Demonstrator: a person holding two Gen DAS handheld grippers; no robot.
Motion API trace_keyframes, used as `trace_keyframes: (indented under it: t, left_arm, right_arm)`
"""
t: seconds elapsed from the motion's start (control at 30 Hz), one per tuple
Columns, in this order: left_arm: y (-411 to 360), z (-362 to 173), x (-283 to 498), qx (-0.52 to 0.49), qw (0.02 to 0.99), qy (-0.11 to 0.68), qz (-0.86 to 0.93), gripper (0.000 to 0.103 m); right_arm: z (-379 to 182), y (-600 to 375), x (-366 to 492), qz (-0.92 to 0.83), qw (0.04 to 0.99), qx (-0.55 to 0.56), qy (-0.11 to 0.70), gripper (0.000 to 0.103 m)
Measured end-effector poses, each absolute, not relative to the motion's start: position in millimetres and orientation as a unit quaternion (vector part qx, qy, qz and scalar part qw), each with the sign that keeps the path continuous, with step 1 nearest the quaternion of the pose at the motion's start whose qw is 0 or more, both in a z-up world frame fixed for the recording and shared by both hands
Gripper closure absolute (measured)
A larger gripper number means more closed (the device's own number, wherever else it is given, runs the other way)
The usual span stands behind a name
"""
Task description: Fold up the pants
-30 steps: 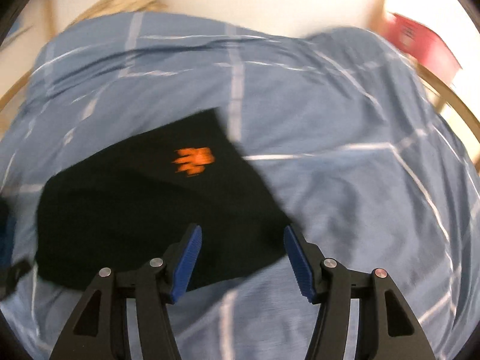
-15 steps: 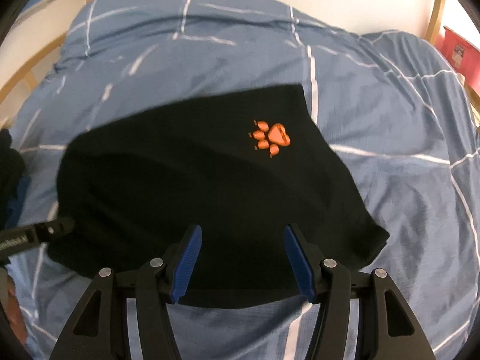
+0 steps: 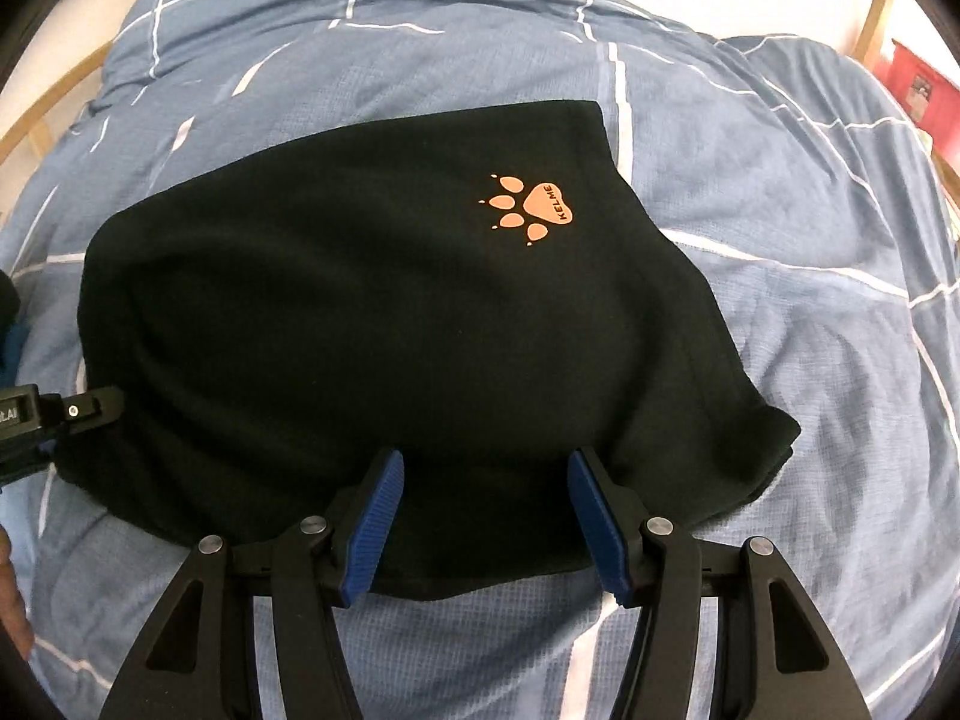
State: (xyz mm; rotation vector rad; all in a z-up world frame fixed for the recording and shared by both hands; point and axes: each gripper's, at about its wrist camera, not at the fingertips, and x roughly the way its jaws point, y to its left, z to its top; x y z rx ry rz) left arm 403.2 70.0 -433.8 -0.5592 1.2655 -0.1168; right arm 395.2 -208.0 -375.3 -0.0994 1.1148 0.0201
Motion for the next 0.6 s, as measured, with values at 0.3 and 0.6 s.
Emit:
trace_keyframes:
  t: [0.3, 0.6]
  left_arm:
    - [71, -431, 407, -0.244, 0.769, 0.588, -0.058, 0.056]
    - [74, -433, 412, -0.271, 0.764, 0.584, -0.050, 0.070]
  right_arm:
    - [-351, -206, 396, 0.013, 0.861, -0.030, 0.508, 0.045]
    - [-351, -189, 436, 0.069, 0.860, -0.003, 0.505, 0.076]
